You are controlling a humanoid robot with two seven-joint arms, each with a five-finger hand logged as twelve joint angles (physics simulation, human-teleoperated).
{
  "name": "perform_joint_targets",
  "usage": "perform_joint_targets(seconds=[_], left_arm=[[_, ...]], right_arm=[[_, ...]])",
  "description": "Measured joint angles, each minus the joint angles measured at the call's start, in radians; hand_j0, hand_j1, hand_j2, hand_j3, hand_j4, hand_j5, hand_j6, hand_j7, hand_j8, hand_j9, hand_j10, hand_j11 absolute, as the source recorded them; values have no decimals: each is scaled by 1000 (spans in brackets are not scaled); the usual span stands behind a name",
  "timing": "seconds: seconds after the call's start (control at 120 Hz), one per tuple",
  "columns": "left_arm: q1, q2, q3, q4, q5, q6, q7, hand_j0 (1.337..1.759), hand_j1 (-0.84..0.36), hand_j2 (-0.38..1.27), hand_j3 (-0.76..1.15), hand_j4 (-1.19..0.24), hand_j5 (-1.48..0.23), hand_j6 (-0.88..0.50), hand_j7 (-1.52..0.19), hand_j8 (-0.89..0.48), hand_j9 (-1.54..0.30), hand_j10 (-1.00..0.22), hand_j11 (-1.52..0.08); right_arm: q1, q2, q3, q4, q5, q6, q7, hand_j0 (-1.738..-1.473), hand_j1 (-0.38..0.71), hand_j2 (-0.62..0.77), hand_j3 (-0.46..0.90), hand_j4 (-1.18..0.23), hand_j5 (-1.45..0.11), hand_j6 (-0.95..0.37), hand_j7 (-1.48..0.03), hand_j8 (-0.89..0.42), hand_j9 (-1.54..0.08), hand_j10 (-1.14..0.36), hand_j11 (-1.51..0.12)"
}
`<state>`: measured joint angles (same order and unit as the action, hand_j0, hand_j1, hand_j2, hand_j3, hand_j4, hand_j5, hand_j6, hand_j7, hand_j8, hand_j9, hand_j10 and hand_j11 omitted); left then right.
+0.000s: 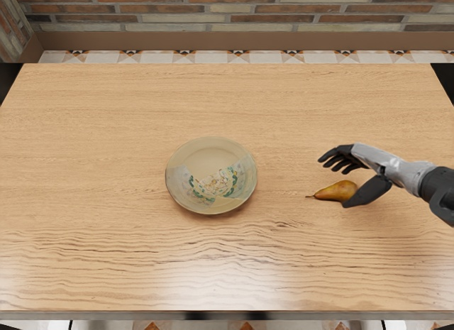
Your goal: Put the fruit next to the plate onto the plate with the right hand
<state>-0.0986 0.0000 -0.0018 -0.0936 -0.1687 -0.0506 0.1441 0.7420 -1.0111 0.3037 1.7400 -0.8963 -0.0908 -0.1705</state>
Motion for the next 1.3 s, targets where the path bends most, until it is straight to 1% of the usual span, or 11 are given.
perform_joint_targets(seconds=[0.375,0.492,0.658,0.783,0.867,0.983,1.175,1.3], left_arm=[[0,0,0,0,0,0,0,1658,325,4,0,-21,-27,-21,-27,-21,-26,-21,-26],[0,0,0,0,0,0,0,1658,325,4,0,-21,-27,-21,-27,-21,-26,-21,-26],[0,0,0,0,0,0,0,1658,325,4,0,-21,-27,-21,-27,-21,-26,-21,-26],[0,0,0,0,0,0,0,1658,325,4,0,-21,-27,-21,-27,-21,-26,-21,-26],[0,0,0,0,0,0,0,1658,325,4,0,-21,-27,-21,-27,-21,-26,-21,-26],[-1,0,0,0,0,0,0,1658,325,4,0,-21,-27,-21,-27,-21,-26,-21,-26],[0,0,0,0,0,0,0,1658,325,4,0,-21,-27,-21,-27,-21,-26,-21,-26],[0,0,0,0,0,0,0,1658,325,4,0,-21,-27,-21,-27,-21,-26,-21,-26]], right_arm=[[1,1,-20,-4,-2,-44,-21,-1658,94,-68,0,-377,-485,-379,-484,-378,-485,-377,-484],[7,1,-20,-6,3,-42,-44,-1658,94,-68,0,-378,-486,-380,-485,-378,-486,-377,-485],[19,2,-19,-5,9,-25,-93,-1658,101,-70,0,-383,-493,-385,-492,-384,-493,-383,-493],[35,8,-19,-4,10,-2,-134,-1658,126,-74,0,-404,-521,-406,-519,-405,-520,-404,-520],[41,13,-18,-4,10,4,-148,-1658,144,-77,0,-418,-539,-420,-538,-419,-539,-418,-539],[43,16,-17,-6,9,-4,-152,-1658,159,-79,0,-430,-556,-432,-554,-432,-555,-430,-555],[32,22,-19,-6,-18,-76,-146,-1658,171,-81,0,-440,-568,-441,-567,-441,-568,-440,-568],[6,35,-21,-7,-54,-111,-133,-1658,174,-82,0,-443,-572,-444,-571,-443,-572,-443,-571]])
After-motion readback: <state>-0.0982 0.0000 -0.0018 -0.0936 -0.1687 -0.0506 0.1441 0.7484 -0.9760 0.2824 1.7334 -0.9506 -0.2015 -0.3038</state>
